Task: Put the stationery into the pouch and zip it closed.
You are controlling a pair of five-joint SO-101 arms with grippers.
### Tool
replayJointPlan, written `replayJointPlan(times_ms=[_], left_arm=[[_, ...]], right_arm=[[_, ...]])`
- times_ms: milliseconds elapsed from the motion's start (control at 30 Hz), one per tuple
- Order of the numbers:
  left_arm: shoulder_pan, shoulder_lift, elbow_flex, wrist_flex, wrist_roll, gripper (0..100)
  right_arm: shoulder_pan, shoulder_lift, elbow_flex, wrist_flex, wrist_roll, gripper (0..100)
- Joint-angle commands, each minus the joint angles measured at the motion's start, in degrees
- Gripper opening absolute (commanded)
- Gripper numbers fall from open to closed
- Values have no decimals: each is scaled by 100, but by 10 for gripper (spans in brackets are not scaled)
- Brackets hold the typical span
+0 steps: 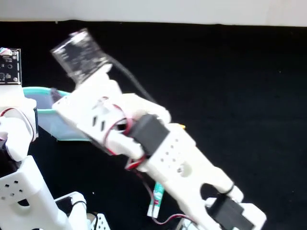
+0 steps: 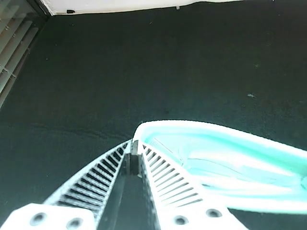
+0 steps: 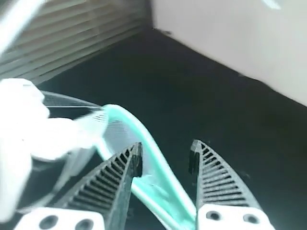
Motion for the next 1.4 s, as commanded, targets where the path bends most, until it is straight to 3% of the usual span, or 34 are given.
replayJointPlan(times_ms=[0, 133, 200, 367, 467, 633, 733, 900, 1033, 1367], left_arm=[[-48, 57, 40, 18, 62, 7], [-48, 57, 66, 9, 62, 7], [-48, 57, 84, 9, 62, 7], [-48, 57, 84, 0, 62, 7], [-48, 57, 84, 18, 62, 7], [-48, 57, 84, 0, 53, 7], [-48, 57, 84, 0, 53, 7], [-48, 57, 84, -9, 35, 7], [-48, 57, 84, -9, 35, 7], [-48, 57, 84, -9, 35, 7]], right_arm=[[1007, -523, -180, 523, 0, 170], [2290, -646, -171, 1455, 149, 170], [2756, -593, -171, 1947, 791, 170], [3266, -479, -171, 3442, 2664, 170], [3284, -374, -22, 4259, 2593, 170], [2967, -180, 1851, 4022, 1240, 170], [2387, 92, 2985, 3574, 1125, 170], [1578, 180, 4505, 2642, 1969, 170], [1543, -40, 5077, 2396, 2558, 170], [3512, -549, 5552, 1622, 5618, 170]])
